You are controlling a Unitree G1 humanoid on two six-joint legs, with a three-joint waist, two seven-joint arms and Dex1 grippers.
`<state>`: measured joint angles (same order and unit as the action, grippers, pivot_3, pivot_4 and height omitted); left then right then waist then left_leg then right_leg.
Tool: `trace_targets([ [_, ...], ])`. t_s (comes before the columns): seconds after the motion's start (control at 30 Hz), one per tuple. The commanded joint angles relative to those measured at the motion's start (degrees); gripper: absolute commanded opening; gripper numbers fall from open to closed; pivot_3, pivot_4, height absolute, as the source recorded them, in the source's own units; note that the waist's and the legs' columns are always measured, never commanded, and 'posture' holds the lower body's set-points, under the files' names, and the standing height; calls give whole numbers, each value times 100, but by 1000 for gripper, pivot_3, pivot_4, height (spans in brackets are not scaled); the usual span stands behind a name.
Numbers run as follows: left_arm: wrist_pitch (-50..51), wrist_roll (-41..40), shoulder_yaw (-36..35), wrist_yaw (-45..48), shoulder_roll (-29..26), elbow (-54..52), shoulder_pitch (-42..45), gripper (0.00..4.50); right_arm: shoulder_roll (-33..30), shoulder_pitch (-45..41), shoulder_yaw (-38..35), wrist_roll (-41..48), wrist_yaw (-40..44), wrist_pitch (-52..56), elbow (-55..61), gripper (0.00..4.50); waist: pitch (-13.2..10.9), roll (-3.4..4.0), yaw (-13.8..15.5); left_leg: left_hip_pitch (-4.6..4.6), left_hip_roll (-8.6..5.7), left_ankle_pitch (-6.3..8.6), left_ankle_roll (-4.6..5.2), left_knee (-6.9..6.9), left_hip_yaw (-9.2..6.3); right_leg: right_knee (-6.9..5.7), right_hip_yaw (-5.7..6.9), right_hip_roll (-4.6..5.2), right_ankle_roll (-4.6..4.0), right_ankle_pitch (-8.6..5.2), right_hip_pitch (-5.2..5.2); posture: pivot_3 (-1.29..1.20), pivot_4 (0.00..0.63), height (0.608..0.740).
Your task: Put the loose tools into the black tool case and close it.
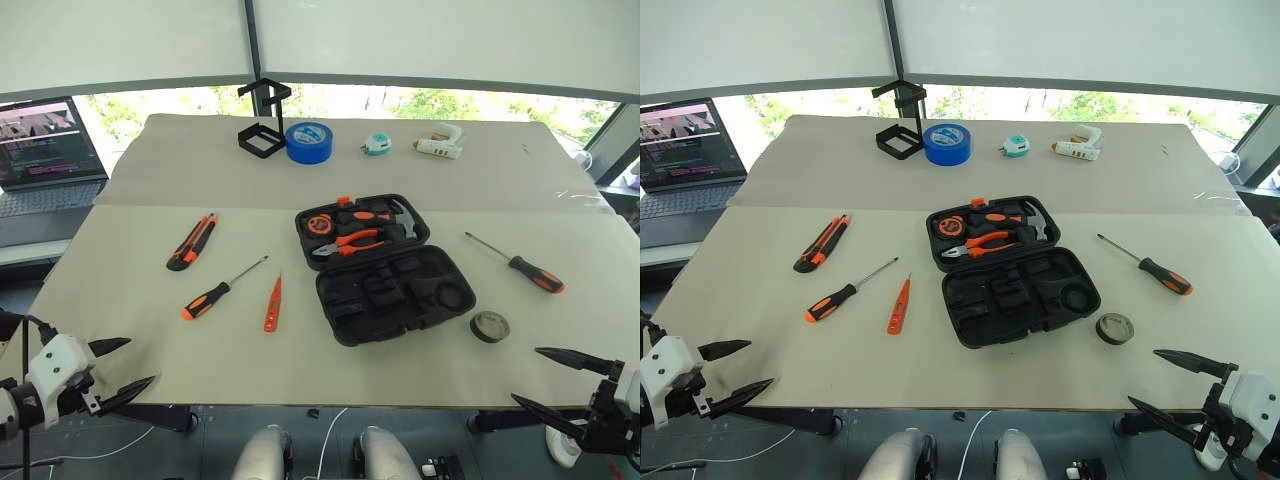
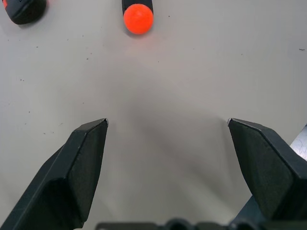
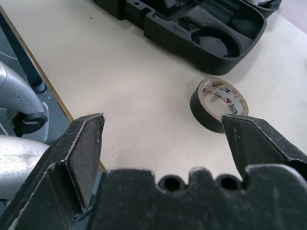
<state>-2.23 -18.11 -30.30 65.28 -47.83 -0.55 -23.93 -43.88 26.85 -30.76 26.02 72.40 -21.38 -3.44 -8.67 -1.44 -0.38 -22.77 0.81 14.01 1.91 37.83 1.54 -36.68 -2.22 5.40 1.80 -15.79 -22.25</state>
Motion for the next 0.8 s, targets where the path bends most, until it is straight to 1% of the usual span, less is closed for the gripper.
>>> trace_targets([
  [0.03,501,-383,-248,-149,-79,-128,98,4286,23,-155,14,190,-185,126,435,4500,0,0,0,0,0,0,0,0,0,0,0,0,0,0,0,0,150,740],
  [0.1,1197,-816,-569,-400,-35,-160,198,4286,245,-386,231,431,-401,249,932,4500,0,0,-8,0,0,0,0,0,-1,-2,1,0,0,0,0,0,150,740],
  [0.17,1543,-952,-827,-629,21,-111,168,4286,397,-480,362,656,-480,384,1312,4500,1,-5,-40,2,7,-1,0,0,-5,-13,6,-4,0,0,-4,0,150,740],
  [0.2,1646,-957,-1022,-758,73,0,76,4286,436,-508,483,889,-536,637,1625,4500,1,-3,-43,7,9,-2,1,0,-6,-15,10,-4,0,1,-2,0,150,740],
  [0.23,1774,-989,-1239,-903,158,113,-45,4286,491,-578,583,1191,-683,923,1955,4500,1,-1,-54,9,8,-2,1,0,-4,-16,11,-4,0,1,-1,0,150,740],
  [0.3,2232,-1129,-1579,-1159,268,285,-254,4286,638,-770,724,1498,-1068,1259,2432,4500,1,0,-102,11,8,-3,3,-1,0,-16,6,-5,1,1,-3,0,150,740],
  [0.4,2727,-1303,-1754,-1351,307,391,-281,4286,884,-1007,942,1452,-1387,1305,2849,4500,1,-7,-71,12,7,-2,1,-4,0,-10,14,-4,2,0,-3,0,150,740],
  [0.5,3235,-1599,-1780,-1638,145,304,250,4286,1001,-1187,1078,1335,-1565,1358,3015,4500,7,-31,63,13,6,-2,-3,-3,-5,-8,35,4,3,1,-3,0,150,740],
  [0.57,3822,-1790,-1591,-1791,-163,193,759,4286,988,-1324,1162,1302,-1686,1456,3142,4500,7,-37,145,20,6,21,-46,-3,-4,-8,66,26,2,1,-3,0,150,740],
  [0.67,4586,-1888,-1071,-1978,-672,259,1744,4286,900,-1581,1252,1394,-1943,1772,3356,4500,5,-48,190,6,8,11,-65,-2,-2,-20,137,66,-8,7,-3,0,150,740],
  [0.7,4728,-1844,-876,-2003,-807,336,2014,4286,883,-1656,1264,1414,-2014,1864,3398,4500,6,-49,186,5,8,8,-68,-2,-3,-22,140,67,-13,11,-2,0,150,740],
  [0.73,4981,-1794,-546,-2055,-973,458,2432,4286,851,-1759,1280,1458,-2103,1993,3447,4500,12,-57,165,2,7,4,-70,-2,-4,-20,140,68,-18,16,-2,0,150,740],
  [0.8,5534,-1604,400,-2067,-1322,721,3483,4286,772,-1952,1295,1526,-2209,2204,3502,4500,10,-55,140,4,5,-2,-68,-2,0,-16,141,74,-13,28,2,0,150,740],
])
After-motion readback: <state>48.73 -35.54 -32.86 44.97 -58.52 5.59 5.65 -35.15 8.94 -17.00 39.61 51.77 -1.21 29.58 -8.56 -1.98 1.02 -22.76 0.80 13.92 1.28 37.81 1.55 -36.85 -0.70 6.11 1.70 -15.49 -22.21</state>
